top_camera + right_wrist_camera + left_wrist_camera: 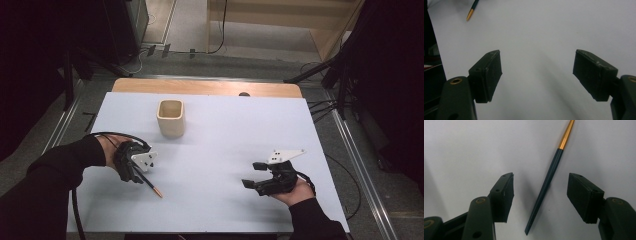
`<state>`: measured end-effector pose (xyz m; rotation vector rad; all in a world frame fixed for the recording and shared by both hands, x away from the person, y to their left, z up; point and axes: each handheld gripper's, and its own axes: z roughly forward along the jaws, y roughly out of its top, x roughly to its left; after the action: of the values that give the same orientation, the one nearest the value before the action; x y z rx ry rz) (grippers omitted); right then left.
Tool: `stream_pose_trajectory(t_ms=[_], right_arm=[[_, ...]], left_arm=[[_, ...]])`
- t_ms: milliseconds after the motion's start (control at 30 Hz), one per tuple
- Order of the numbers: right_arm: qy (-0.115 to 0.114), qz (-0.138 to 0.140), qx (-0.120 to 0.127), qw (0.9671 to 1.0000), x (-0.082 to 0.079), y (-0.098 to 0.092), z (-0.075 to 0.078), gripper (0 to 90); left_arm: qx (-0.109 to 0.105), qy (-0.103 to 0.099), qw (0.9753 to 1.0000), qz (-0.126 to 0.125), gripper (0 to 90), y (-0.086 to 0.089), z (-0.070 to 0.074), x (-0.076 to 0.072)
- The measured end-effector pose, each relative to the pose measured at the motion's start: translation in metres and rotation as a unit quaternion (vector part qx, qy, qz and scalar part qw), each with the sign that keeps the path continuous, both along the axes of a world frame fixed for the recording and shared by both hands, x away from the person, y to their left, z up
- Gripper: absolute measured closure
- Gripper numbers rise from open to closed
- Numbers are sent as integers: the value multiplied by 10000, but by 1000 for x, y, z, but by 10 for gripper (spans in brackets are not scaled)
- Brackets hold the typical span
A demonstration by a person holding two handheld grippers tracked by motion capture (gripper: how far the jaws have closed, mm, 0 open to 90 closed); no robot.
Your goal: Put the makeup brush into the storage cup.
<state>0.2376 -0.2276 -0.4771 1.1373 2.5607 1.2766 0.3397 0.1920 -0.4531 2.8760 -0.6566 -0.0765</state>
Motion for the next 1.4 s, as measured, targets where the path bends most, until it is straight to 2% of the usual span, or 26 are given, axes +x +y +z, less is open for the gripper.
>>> stream_pose_trajectory(t_ms=[333, 433, 633, 733, 800, 900, 1133, 1300, 1400], right_arm=[[-2, -15, 3, 10000, 0, 0, 0, 240], [-1, -13, 2, 10000, -1, 0, 0, 241], [14, -3, 7, 10000, 0, -1, 0, 244], [25, -25, 15, 10000, 0, -1, 0, 245], [29, -32, 14, 10000, 0, -2, 0, 245], [35, -38, 10, 10000, 1, -2, 0, 247], [44, -42, -11, 10000, 0, -1, 0, 248], [45, -47, -15, 10000, 0, -1, 0, 248], [48, -42, -17, 10000, 0, -1, 0, 248]], left_arm=[[144, 40, 9998, -119, 448, -6, -7, -3], [180, 17, 9995, -260, 475, -6, -10, -6], [228, 37, 9993, -299, 549, -7, -15, -7], [362, -34, 9987, -354, 581, -9, -18, -9], [351, -126, 9984, -431, 644, -10, -17, -9], [367, -94, 9989, -269, 658, -11, -17, -8], [350, -167, 9984, -416, 714, -10, -18, -11], [360, -127, 9981, -484, 802, -9, -18, -13], [400, -86, 9982, -429, 834, -10, -18, -13]])
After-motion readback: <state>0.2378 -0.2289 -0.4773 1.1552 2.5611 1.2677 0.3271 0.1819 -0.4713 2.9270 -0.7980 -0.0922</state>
